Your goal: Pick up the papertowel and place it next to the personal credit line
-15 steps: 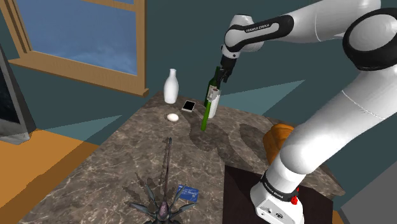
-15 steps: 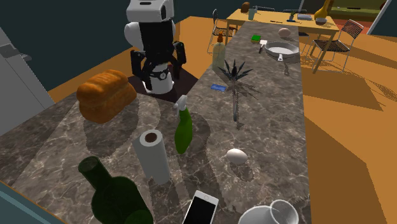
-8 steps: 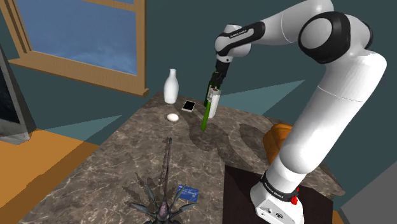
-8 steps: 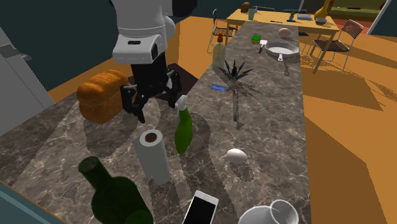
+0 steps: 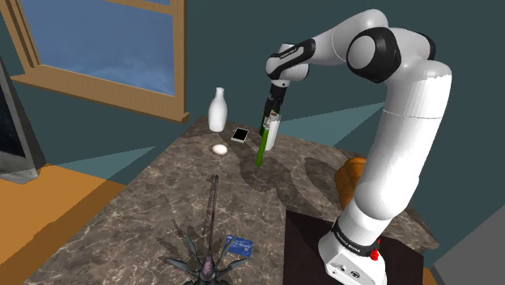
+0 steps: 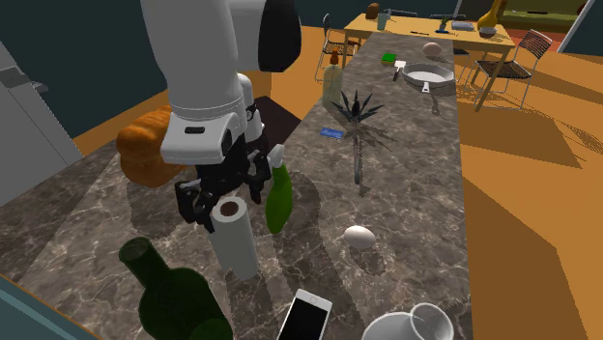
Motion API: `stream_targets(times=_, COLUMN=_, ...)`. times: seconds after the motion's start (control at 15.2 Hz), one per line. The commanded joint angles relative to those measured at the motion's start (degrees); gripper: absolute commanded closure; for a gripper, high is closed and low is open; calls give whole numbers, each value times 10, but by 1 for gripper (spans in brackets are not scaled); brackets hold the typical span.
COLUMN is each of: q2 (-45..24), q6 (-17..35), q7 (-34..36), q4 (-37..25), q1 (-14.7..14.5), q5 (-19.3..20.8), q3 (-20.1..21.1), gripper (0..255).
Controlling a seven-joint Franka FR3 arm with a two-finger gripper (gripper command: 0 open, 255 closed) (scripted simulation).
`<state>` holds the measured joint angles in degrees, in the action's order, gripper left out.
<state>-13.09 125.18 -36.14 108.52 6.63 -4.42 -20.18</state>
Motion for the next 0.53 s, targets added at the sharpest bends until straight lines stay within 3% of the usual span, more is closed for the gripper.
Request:
stream_targets(times=0.0, q2=-10, q6=13, q7=-3, q4=4, q1=1, q5=-4, q3=1, gripper=0)
stream_targets(times=0.46, q2=-20, q6=30, q7=-6, q4=10, q1=3, q5=-10, q3=3, gripper=0)
